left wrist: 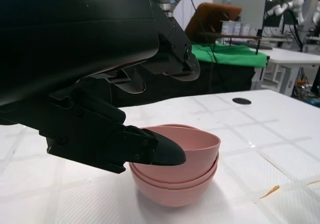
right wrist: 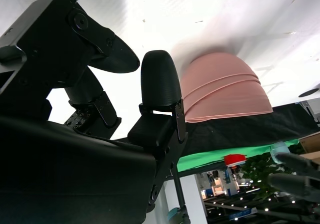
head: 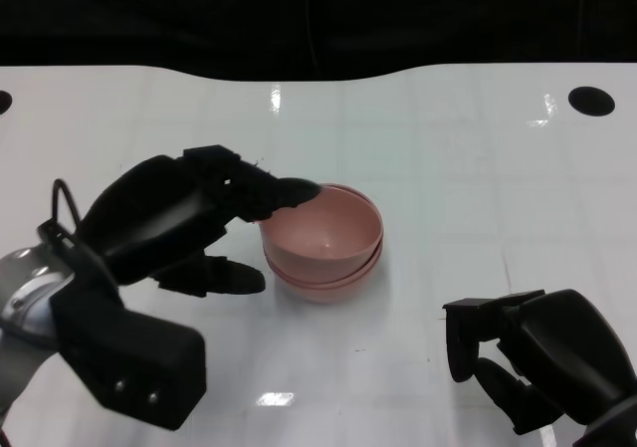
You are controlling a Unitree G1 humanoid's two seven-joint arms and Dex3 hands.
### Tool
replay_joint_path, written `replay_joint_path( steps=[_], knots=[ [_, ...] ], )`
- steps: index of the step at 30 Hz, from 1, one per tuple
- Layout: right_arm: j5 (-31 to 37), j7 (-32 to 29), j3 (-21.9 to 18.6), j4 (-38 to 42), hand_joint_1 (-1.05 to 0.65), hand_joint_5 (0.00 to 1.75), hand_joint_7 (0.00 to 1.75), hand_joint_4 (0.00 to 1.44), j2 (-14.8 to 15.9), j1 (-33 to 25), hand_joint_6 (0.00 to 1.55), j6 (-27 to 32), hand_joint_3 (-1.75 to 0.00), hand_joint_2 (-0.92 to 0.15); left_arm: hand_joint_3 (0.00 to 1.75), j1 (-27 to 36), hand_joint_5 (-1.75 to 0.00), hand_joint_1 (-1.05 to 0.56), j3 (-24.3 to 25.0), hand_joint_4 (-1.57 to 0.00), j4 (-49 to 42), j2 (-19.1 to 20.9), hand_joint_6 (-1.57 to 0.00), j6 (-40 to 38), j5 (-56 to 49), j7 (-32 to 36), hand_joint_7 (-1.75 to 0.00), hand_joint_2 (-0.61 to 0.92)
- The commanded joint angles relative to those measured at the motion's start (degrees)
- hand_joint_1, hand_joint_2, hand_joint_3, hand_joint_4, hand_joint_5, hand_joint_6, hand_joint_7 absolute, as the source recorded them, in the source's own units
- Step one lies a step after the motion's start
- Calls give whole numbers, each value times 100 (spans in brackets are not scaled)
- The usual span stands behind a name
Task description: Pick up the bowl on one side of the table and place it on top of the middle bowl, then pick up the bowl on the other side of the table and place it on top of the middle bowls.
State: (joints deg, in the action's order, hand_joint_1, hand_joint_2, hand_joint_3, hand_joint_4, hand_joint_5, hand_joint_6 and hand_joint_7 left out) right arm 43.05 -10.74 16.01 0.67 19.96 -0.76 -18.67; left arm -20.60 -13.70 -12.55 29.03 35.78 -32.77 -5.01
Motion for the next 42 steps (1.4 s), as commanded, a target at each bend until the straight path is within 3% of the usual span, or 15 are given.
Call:
replay_joint_path(
  steps=[1,4,8,12,15,19,23,26,33,42],
  knots=[
    [-52,8,-44,-69,-13,175,154,96,60,-27,82,1,-143,-20,14,289,-62,-36,274,-50,-144,33,-65,363,289,401,-13,92],
    [-49,8,-44,-63,-13,175,155,96,70,-26,82,-7,-143,-20,15,476,-67,-33,419,-57,-322,-51,-74,668,515,613,-16,92],
    [-72,-8,-54,-25,-12,175,155,96,79,-15,81,-35,-143,-20,24,679,-92,-30,578,-65,-529,-168,-86,999,805,777,-24,92],
    [-76,-6,-57,-29,-12,175,153,96,88,-28,82,-44,-143,-20,24,938,-112,-27,683,-62,-534,-218,-89,1098,1199,631,-32,92],
    [-94,-17,-61,-25,-12,175,153,97,84,-34,83,-62,-144,-19,21,1112,-127,-22,711,-62,-493,-258,-84,1123,1558,460,-58,92],
    [-128,-28,-75,-4,-12,175,151,97,90,-27,83,-100,-144,-19,24,1483,-128,-17,684,-70,-242,-270,-82,851,2374,-124,-81,90],
    [-127,32,-94,-54,-12,175,152,97,95,-33,83,-46,-144,-18,76,1849,-133,-17,716,-78,223,-233,-84,296,3004,-748,-98,65],
    [-139,58,-89,-63,-12,175,152,97,78,-25,83,-25,-144,-19,89,2040,-144,-16,764,-78,373,-242,-85,84,3326,-1098,-106,58],
    [-159,80,-104,-80,-12,175,151,96,107,-40,83,-32,-144,-19,118,2556,-152,-9,853,-86,918,-495,-86,-735,3820,-1426,-117,47],
    [-186,150,-120,-129,-12,175,148,96,119,-76,84,0,-143,-20,126,2743,-174,-8,1046,-82,1298,-698,-72,-1558,4032,-1575,-157,50]
  ],
)
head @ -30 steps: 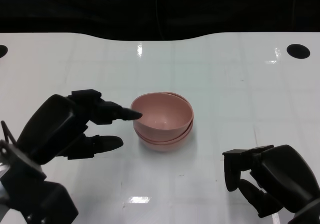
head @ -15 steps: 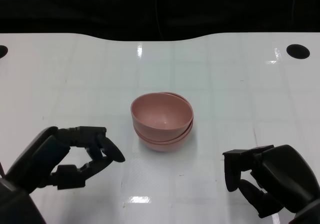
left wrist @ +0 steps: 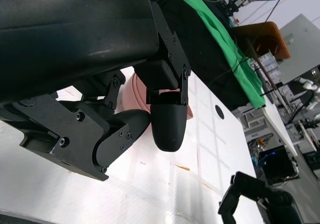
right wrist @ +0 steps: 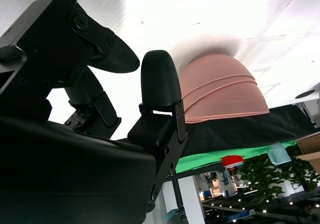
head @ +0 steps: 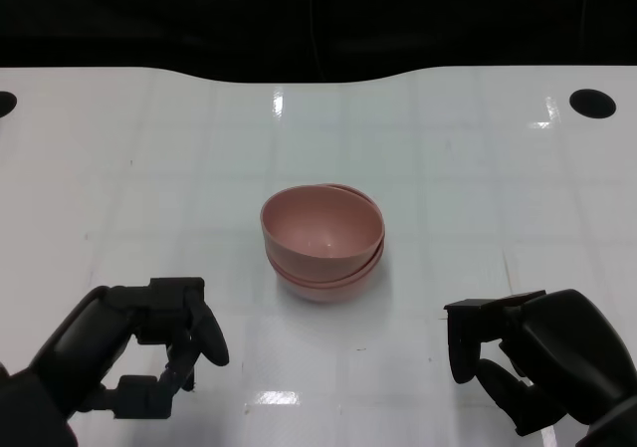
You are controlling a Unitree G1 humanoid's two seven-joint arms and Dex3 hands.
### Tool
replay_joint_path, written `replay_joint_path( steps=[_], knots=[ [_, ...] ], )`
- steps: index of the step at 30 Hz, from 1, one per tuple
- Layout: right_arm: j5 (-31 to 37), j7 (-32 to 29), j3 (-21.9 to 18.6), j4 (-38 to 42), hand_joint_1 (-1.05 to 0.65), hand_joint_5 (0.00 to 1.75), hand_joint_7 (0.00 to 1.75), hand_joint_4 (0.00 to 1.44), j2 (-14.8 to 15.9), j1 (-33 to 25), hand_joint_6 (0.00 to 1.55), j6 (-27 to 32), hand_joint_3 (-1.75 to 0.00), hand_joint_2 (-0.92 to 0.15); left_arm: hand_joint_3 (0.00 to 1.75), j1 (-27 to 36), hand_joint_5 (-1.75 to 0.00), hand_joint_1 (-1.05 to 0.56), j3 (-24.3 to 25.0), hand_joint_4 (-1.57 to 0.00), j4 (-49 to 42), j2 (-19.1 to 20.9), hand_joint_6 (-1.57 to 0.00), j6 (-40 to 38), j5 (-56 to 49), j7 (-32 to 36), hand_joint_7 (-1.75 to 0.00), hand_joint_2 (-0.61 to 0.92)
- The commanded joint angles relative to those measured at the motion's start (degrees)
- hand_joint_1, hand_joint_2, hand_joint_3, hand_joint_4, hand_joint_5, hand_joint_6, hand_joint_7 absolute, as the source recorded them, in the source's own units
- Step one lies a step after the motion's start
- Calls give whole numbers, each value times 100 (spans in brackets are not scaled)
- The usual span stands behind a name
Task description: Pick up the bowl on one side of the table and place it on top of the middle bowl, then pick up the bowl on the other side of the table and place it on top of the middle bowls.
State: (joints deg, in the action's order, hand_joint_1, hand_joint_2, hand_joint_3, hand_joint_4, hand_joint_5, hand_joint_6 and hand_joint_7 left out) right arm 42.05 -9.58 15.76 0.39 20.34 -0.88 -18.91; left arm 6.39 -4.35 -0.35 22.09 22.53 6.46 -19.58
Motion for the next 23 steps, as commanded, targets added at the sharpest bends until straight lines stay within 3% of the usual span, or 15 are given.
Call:
replay_joint_path(
  steps=[1,7,13,18,23],
  knots=[
    [-96,33,-100,-114,-12,175,148,96,85,-83,84,14,-143,-20,126,47,-174,-8,120,-82,122,26,-71,-415,170,-185,-158,51],
    [-231,151,-134,-242,-10,175,149,96,79,-189,85,71,-144,-20,122,43,-175,-8,217,-82,205,-20,-70,-766,193,-330,-161,52],
    [-295,223,-171,-307,-10,175,149,96,54,-242,86,83,-146,-19,116,-29,-175,-6,362,-79,-96,-289,-69,-465,296,-360,-161,55],
    [-217,211,-164,-305,-10,175,148,97,15,-219,86,142,-146,-18,87,-56,-175,-13,498,-78,-166,-426,-67,-643,557,-442,-162,66],
    [-257,261,-158,-290,-10,175,146,96,9,-189,85,206,-146,-18,78,-131,-175,-14,594,-76,-231,-447,-65,-497,304,-317,-165,69]
  ],
)
